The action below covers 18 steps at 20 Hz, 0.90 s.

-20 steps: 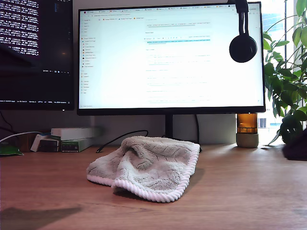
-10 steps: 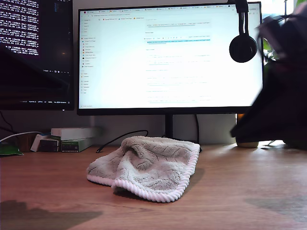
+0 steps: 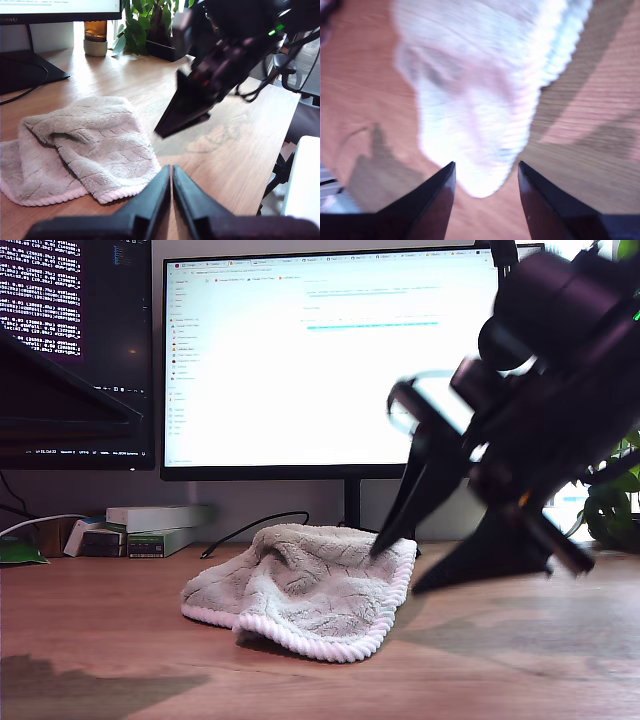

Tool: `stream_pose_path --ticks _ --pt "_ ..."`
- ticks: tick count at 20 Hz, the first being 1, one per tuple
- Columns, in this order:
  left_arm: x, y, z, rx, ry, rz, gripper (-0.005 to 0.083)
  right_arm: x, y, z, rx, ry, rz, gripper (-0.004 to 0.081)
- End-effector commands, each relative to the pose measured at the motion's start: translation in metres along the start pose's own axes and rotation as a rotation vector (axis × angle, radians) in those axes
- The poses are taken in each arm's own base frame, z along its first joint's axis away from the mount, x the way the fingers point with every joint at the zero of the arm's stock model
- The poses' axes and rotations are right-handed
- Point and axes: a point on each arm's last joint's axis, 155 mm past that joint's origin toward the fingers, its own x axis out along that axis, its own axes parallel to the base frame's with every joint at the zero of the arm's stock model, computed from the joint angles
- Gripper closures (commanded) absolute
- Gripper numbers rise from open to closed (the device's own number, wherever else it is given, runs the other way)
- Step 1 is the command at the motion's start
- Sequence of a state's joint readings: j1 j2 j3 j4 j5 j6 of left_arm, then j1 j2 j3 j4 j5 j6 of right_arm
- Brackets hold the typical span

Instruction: Fold the tea towel to a neat square and place it to the right

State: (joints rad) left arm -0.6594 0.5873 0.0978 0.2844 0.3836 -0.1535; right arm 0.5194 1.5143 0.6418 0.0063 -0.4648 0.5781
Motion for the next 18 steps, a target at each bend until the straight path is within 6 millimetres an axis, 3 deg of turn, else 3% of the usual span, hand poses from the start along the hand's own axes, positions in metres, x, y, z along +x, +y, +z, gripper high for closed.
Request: stream_pose_path --ticks 1,9,18 --pt "0.001 0.002 -0.005 0.002 0.009 0.008 0.0797 0.009 -0.004 -0.002 0.006 0.024 -0.008 0.0392" --pt "0.001 0.004 -0.006 -0.001 0.014 0.016 0.0797 0.035 -0.009 -0.003 0.017 0.081 0.002 0.0391" --pt "0.0 0.01 -0.005 0.0 0.008 0.052 0.0797 0.037 0.008 -0.027 0.015 0.174 0.061 0.0446"
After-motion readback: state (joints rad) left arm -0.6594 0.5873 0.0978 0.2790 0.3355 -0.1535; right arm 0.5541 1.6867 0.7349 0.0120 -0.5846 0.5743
